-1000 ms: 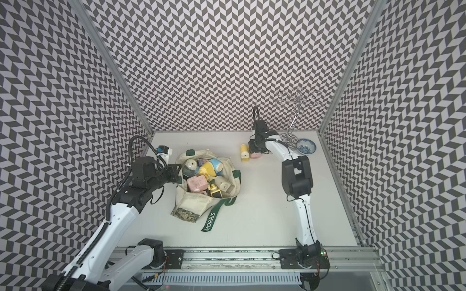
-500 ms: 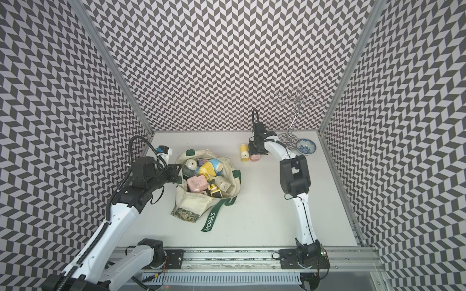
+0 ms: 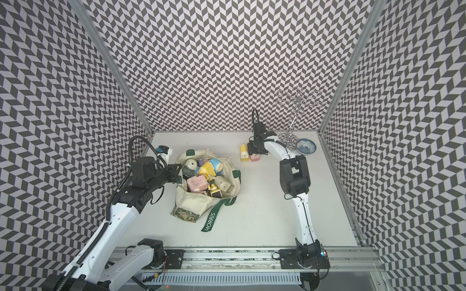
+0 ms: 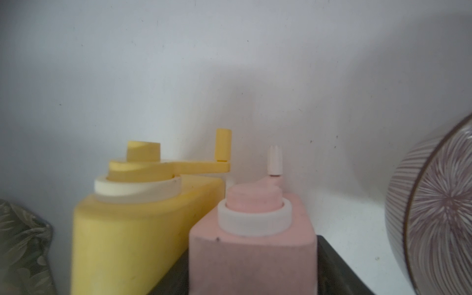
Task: Take out the pencil sharpeners from the tote bags
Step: Place the pencil sharpener at the center of the board, then adjust the canvas bag at the center of the board.
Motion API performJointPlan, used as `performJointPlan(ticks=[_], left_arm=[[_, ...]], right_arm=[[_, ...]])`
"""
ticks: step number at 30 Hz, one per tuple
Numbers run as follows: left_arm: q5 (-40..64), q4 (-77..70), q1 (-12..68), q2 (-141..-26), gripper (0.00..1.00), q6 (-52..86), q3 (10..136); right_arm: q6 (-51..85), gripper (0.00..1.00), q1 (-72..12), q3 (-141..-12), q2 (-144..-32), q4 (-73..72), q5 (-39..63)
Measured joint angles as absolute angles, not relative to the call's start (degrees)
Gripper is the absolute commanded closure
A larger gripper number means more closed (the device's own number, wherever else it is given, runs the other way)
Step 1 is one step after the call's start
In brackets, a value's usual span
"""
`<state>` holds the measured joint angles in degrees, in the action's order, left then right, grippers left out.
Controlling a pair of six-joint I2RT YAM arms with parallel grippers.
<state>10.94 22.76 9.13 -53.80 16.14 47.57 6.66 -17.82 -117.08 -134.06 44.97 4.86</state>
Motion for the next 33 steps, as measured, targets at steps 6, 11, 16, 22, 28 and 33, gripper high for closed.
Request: performJointPlan(ticks=[6, 11, 16, 22, 28, 33], left_arm=[[10.9, 22.8, 9.1, -53.8, 1.0, 16.1, 47.6], [10.9, 22.8, 9.1, -53.8, 1.0, 16.1, 47.6], [10.9, 22.8, 9.1, -53.8, 1.0, 16.1, 47.6], [10.7, 22.8, 9.1, -53.8, 1.0, 16.1, 47.6], [10.6, 22.8, 9.1, -54.4, 1.0, 16.1, 47.9], [10.7, 23.6, 9.1, -55.5, 1.0, 16.1, 48.9]], right_arm=[[6.8, 0.28, -17.8, -117.1, -133.5, 45.3, 4.8], [7.2, 0.26, -17.8, -112.4, -126.3, 44.8, 3.5], [7.1, 0.28, -18.0, -99.1, -108.7, 39.0, 6.3], [6.9, 0.23, -20.5, -71.2, -83.5, 17.6, 19.7], [5.0, 0.26, -26.3, -67.1, -85.7, 11.2, 26.2], [4.5, 0.28, -29.9, -67.2, -91.3, 11.5, 27.4]])
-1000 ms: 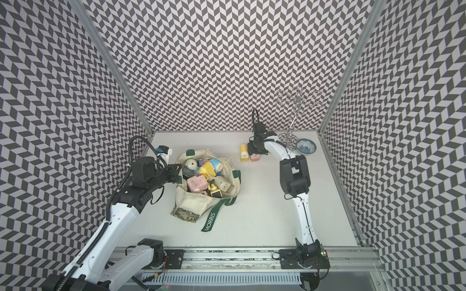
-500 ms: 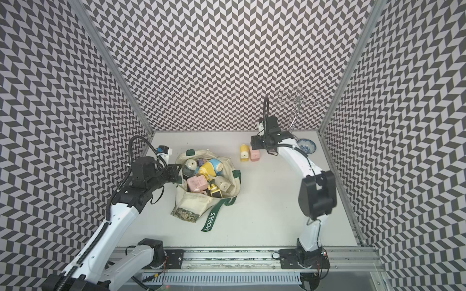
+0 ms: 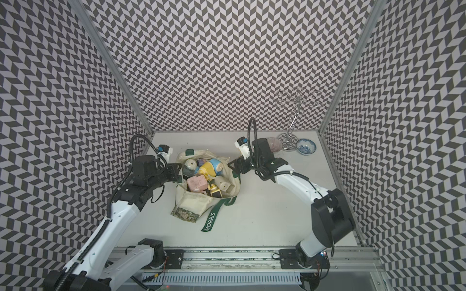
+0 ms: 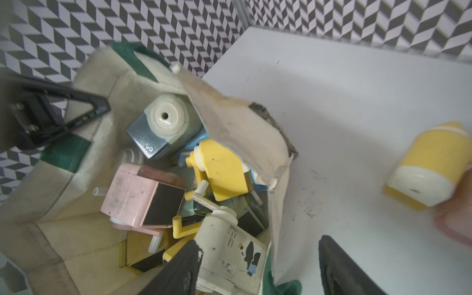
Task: Take out the pencil sharpeners from the tote bags
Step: Adjust the canvas bag at the center of the board.
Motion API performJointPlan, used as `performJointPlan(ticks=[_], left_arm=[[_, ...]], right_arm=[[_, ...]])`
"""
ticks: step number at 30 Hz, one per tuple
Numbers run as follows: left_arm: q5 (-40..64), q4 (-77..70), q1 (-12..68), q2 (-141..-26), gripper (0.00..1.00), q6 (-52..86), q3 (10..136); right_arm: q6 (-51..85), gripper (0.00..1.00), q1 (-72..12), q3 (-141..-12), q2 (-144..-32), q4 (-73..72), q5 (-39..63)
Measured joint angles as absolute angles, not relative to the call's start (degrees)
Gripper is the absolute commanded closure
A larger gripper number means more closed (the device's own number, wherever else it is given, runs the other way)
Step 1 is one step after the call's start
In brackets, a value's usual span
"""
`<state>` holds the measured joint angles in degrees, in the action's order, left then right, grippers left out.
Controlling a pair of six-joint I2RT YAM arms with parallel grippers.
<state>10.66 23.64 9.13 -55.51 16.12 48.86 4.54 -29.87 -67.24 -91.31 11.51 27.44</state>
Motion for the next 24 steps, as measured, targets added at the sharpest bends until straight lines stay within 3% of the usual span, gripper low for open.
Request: performJointPlan(ticks=[2, 4, 8, 12, 24], left_arm=[[10.6, 23.7, 9.1, -55.5, 1.0, 16.1, 48.9], [10.6, 23.7, 9.1, -55.7, 1.0, 16.1, 48.9], [10.6, 24.4, 9.1, -56.5, 1.0, 16.1, 49.8], [10.5, 25.5, 9.1, -57.6, 1.0, 16.1, 51.1], [8.9, 32.0, 9.3, -72.5, 1.0, 11.6, 67.7]], right_arm=[[4.4, 0.31, -30.3, -67.4, -92.9, 11.8, 27.2], [4.1, 0.47, -30.9, -68.8, -95.3, 12.4, 26.8], [4.3, 0.69, -31.4, -73.4, -100.6, 14.4, 26.3], [4.4, 1.0, -32.0, -74.3, -102.5, 14.9, 25.1], [11.1, 1.0, -38.7, -52.5, -88.7, -1.1, 23.5]])
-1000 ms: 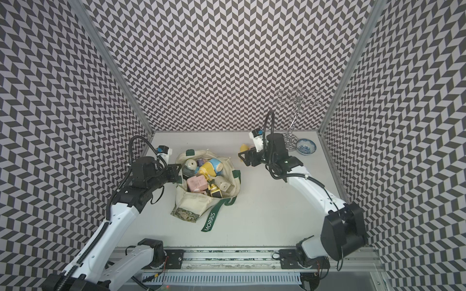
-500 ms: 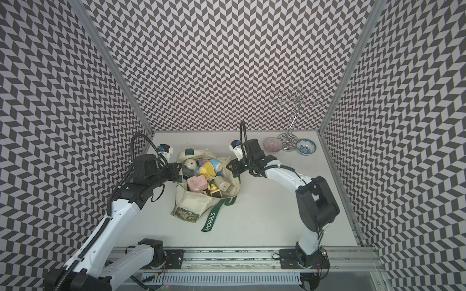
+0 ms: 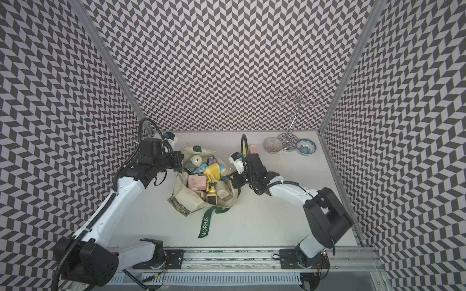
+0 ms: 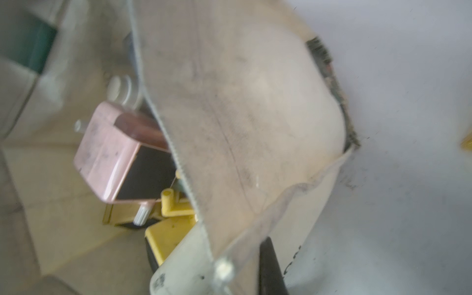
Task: Take out the pencil sharpeners from the tote bags
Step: Adjust the canvas bag at the center of the board.
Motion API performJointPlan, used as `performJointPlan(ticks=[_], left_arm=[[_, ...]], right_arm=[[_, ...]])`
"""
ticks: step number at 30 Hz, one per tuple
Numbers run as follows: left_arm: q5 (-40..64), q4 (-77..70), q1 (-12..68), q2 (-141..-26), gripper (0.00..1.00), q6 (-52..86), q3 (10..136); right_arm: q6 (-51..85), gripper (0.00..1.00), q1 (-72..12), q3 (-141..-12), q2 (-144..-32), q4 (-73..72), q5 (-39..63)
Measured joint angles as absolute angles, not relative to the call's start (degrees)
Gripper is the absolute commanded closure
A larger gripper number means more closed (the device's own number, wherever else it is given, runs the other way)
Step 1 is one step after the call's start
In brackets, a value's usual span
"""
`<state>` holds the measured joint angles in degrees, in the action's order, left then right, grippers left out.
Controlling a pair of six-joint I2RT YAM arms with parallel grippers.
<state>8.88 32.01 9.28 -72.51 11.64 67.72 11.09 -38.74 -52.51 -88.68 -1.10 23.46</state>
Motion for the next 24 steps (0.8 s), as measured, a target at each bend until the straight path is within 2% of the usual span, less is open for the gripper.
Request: performJointPlan(ticks=[10, 18, 20, 24], left_arm=[[11.7, 30.1, 7.3, -85.3, 1.0, 5.0, 77.3], [17.2, 25.0, 5.4, -86.4, 1.0, 4.9, 75.6], [17.8, 23.2, 5.4, -85.5, 1.0, 5.2, 74.0], [19.3, 18.5, 5.3, -81.8, 1.0, 5.8, 68.9]], right_arm=[[17.1, 1.0, -46.6, -42.8, -84.7, -12.9, 20.2], [17.1, 0.98, -47.2, -42.4, -85.5, -15.8, 19.1], [16.7, 0.94, -47.2, -42.4, -85.5, -15.7, 18.9], [15.1, 0.67, -47.6, -42.7, -84.7, -13.5, 18.8]])
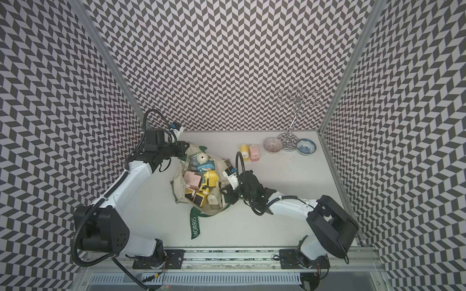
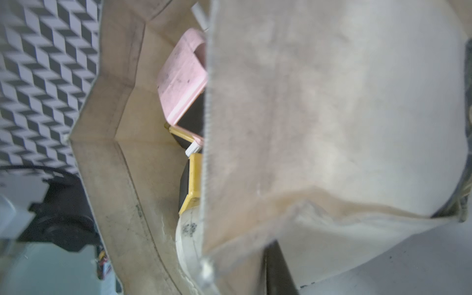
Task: Take out the pencil sharpeners from the tote bags
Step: Adjust the canvas bag at the center of the board, then pick up the pencil sharpener from the canvas bag.
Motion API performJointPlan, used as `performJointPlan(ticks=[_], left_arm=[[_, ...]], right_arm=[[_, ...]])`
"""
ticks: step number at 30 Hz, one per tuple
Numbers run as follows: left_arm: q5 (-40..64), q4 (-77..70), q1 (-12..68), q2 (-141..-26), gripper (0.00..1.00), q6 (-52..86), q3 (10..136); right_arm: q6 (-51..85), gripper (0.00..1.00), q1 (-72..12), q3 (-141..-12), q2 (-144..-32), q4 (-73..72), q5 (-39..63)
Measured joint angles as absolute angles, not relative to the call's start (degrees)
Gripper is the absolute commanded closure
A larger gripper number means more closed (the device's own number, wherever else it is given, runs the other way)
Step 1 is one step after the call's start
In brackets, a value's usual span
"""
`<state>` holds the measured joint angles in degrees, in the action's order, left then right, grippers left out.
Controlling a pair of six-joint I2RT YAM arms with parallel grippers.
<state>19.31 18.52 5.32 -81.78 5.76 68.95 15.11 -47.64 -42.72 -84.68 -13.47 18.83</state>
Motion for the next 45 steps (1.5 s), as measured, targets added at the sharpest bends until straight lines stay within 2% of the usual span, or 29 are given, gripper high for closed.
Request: performJointPlan(ticks=[3, 5, 11, 17, 25, 31, 45], left_arm=[[19.6, 15.7, 5.3, -78.6, 1.0, 6.2, 65.4], [19.5, 15.5, 5.3, -77.8, 1.0, 6.5, 64.9], [19.9, 15.0, 5.2, -77.6, 1.0, 7.4, 64.7], [20.5, 15.0, 5.2, -77.4, 1.0, 7.6, 64.6], [20.7, 15.0, 5.2, -77.3, 1.0, 8.1, 64.5], [20.7, 15.0, 5.2, -77.3, 1.0, 8.7, 64.5], [20.7, 15.0, 5.2, -77.3, 1.0, 9.1, 64.5]], right_arm=[[13.5, 0.53, -47.9, -43.8, -82.3, -10.0, 18.1], [12.5, 0.5, -47.9, -44.7, -80.3, -8.0, 17.0], [10.4, 0.5, -47.9, -45.6, -73.0, -5.9, 13.7], [9.0, 0.53, -47.9, -48.6, -71.3, -6.3, 17.0], [10.5, 0.48, -52.1, -57.2, -77.6, -0.1, 18.3], [17.0, 0.38, -57.0, -61.4, -80.5, 9.3, 12.3], [27.5, 0.34, -60.2, -76.5, -96.6, 28.4, -0.6]])
